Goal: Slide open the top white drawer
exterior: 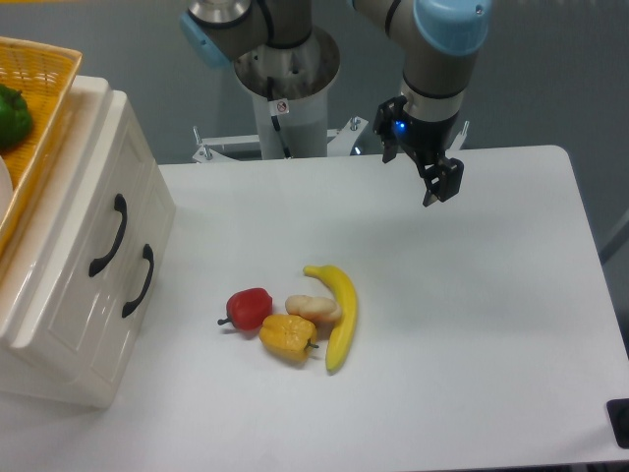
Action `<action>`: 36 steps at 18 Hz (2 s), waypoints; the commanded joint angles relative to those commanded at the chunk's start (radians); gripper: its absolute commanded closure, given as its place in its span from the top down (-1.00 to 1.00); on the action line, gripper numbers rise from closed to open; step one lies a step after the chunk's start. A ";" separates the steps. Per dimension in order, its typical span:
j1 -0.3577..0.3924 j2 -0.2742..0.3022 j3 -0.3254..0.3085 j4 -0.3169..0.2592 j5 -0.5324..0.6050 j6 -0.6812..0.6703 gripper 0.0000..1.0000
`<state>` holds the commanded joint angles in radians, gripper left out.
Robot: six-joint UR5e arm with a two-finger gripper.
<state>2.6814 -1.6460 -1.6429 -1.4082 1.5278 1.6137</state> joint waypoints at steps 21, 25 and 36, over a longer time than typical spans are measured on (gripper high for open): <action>-0.014 0.000 -0.035 -0.012 -0.006 -0.149 1.00; -0.044 -0.003 -0.037 0.002 0.000 -0.250 1.00; -0.104 -0.006 -0.023 -0.009 -0.005 -0.514 1.00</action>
<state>2.5771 -1.6521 -1.6659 -1.4174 1.5233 1.1001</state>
